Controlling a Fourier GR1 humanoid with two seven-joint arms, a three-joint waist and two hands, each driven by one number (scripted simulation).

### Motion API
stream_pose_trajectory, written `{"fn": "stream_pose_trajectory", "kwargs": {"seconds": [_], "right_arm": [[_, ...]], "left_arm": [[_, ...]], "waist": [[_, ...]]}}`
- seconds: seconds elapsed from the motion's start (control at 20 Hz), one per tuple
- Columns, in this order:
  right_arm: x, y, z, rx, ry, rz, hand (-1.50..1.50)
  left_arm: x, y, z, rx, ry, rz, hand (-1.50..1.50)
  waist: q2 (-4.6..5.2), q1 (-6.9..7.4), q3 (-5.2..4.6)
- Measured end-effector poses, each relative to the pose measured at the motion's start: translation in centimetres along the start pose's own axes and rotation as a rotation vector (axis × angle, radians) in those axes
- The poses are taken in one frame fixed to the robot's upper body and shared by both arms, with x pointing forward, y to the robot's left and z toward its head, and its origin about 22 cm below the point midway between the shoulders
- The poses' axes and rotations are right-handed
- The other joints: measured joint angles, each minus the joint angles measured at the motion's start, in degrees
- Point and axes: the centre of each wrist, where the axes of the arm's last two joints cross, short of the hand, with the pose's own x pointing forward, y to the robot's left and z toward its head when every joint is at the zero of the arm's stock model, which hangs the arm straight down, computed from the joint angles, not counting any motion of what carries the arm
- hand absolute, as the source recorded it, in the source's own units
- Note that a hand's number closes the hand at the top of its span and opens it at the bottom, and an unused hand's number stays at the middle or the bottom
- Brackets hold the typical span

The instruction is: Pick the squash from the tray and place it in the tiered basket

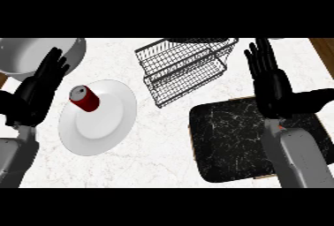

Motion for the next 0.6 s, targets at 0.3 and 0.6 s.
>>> {"fn": "stream_pose_trajectory", "kwargs": {"seconds": [0.3,0.6], "right_arm": [[-0.5,-5.1,4.4,-0.227,-0.148,0.208,1.5],[-2.7,-11.1,10.6,-0.82,-0.175,0.403,-1.5]], "left_arm": [[-2.9,-1.3,1.6,-0.01,0.119,0.032,0.0],[-5.3,-3.3,3.3,-0.035,0.224,0.106,0.0]], "waist": [[-0.36,-3.7,-1.18],[-0.4,-7.05,-1.35]]}}
